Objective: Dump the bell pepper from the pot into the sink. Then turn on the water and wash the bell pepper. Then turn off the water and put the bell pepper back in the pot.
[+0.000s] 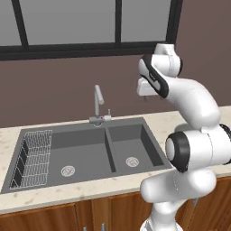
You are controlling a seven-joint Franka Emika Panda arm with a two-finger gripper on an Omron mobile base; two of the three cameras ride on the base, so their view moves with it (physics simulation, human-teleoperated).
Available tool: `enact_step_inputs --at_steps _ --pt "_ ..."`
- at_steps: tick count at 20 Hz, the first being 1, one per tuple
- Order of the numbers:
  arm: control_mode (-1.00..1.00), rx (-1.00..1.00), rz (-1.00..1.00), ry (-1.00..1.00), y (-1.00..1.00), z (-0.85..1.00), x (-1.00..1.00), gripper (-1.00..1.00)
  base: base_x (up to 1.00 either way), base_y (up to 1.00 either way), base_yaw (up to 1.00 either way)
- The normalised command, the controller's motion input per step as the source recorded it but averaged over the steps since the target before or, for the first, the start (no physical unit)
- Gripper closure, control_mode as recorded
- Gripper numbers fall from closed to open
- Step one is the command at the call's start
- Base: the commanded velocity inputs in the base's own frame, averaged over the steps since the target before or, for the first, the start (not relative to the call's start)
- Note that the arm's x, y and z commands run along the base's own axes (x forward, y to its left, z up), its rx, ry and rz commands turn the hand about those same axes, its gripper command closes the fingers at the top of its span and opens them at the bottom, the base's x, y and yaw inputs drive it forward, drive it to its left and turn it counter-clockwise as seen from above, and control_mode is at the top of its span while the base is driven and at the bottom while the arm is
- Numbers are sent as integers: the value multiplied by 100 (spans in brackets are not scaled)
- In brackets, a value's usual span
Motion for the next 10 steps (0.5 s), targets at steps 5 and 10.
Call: enact_step_inputs --at_steps 5,10 --pt "-100 0 0 4 -49 -17 0 -100 0 0 0" --pt "-100 -2 0 3 -43 -35 -4 -100 0 0 0"
